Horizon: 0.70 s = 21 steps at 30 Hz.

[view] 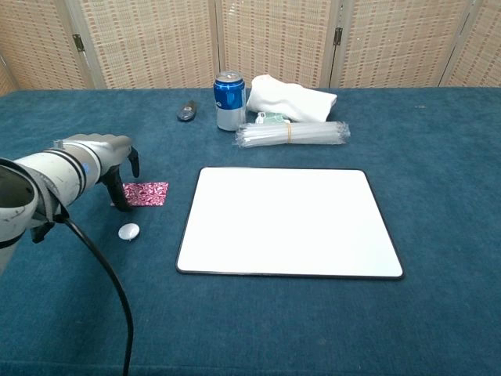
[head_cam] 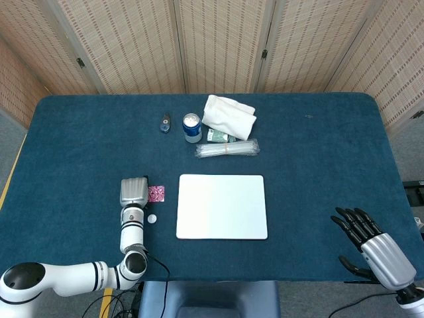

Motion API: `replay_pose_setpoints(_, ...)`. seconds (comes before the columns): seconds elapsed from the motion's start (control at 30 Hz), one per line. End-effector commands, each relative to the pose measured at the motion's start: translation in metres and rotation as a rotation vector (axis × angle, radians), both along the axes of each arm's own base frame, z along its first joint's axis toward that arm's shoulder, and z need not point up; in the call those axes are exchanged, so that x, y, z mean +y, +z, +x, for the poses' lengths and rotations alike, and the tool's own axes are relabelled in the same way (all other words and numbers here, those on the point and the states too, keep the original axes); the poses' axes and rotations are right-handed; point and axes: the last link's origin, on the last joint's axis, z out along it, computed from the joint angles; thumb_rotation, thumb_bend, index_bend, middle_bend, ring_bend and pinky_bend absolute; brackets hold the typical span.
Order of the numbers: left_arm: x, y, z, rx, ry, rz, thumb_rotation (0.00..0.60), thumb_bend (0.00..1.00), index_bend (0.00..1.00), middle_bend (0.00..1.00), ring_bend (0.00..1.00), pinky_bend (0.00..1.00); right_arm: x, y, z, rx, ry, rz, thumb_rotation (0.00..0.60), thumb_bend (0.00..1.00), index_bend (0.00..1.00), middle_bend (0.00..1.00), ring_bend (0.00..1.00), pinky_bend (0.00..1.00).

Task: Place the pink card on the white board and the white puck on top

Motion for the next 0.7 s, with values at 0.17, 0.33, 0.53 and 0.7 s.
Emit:
replay_pose_setpoints(0.17, 0.0027, 0.0003, -0.0015, -0.001, 0.003, 0.005, 0.600, 0.25, 0.37, 1.00, 0.88, 0.97, -0.0006, 0.0011, -0.0004, -0.003, -0.003, -0.009, 0.600, 0.25, 0.00, 0.00, 0.00, 0.00)
replay_pose_setpoints(0.33, 0.0027, -0.0007, -0.0052, -0.007, 0.013, -0.004, 0.600, 0.25, 0.38, 1.00, 0.88, 0.97, -0.0002, 0.0006, 0.0003, -0.004, 0.001, -0.011, 0.600, 0.25, 0.00, 0.00, 0.00, 0.00)
replay_pose_setpoints(0.53, 0.0034, 0.0003, -0.0071, -0.007, 0.021, -0.013, 0.600, 0.25, 0.38, 1.00, 0.88, 0.97, -0.0003, 0.0006, 0.0003, -0.003, 0.000, -0.016, 0.600, 0.25, 0.00, 0.00, 0.00, 0.00)
replay_pose_setpoints(0.7, 0.0041, 0.0011, -0.0056, -0.013, 0.008, -0.005, 0.600, 0.25, 0.37, 1.00, 0.88, 0.97, -0.0003, 0.0001, 0.0002, -0.001, -0.001, -0.015, 0.600, 0.25, 0.00, 0.00, 0.00, 0.00)
